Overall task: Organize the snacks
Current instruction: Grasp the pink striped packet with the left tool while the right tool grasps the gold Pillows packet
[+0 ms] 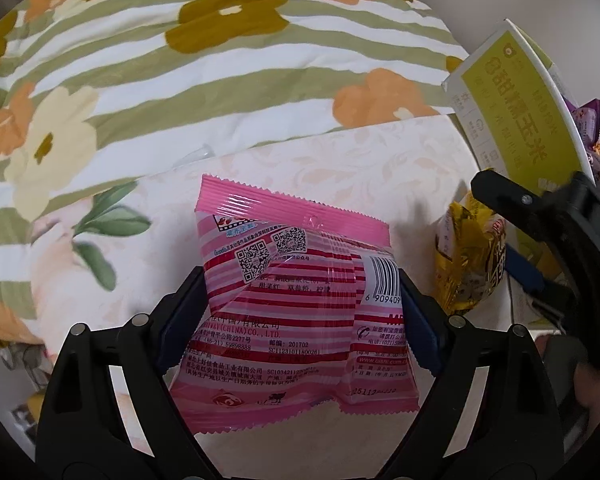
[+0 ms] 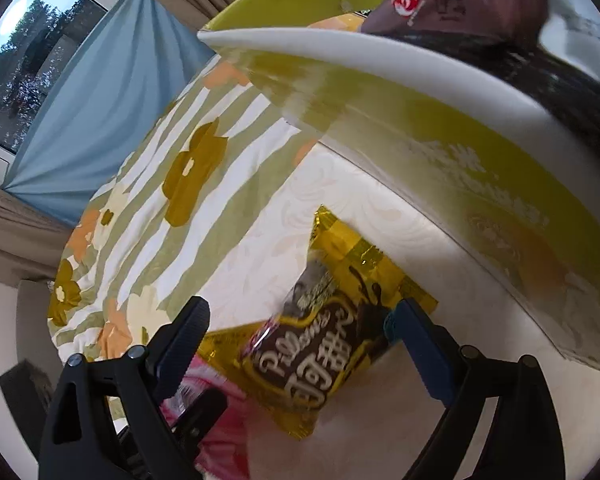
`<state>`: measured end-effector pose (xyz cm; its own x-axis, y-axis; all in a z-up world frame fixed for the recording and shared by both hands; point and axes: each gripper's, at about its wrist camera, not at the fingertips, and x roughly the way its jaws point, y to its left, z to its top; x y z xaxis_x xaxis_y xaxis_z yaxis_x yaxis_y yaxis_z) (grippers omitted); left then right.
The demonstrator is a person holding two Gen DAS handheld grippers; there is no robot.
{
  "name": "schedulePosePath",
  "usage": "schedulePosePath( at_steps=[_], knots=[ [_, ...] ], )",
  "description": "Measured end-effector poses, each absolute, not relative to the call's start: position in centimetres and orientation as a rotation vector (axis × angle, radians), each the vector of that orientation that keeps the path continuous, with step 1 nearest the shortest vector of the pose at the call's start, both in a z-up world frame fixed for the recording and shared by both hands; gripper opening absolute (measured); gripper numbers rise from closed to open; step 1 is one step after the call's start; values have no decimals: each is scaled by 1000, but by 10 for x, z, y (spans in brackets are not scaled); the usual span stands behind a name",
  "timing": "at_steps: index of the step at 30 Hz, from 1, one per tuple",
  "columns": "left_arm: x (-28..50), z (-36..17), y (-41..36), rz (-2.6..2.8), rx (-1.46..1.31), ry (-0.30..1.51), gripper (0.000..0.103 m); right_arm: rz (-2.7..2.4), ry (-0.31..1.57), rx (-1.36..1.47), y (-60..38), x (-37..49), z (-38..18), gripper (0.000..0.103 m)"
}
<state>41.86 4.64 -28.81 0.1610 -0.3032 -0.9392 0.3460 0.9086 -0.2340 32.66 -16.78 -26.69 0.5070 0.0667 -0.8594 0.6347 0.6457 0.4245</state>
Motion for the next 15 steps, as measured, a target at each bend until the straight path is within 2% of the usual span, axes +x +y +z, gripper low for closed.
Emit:
schedulePosePath(
  at_steps=[6,15],
  knots=[
    [413,-289,63,-443,33,1334,87,-381,1059,726,-159,329,-278,86],
    [402,-293,72,-424,44,1343,87,-371,1105,629,-145,311,-290,85]
  ],
)
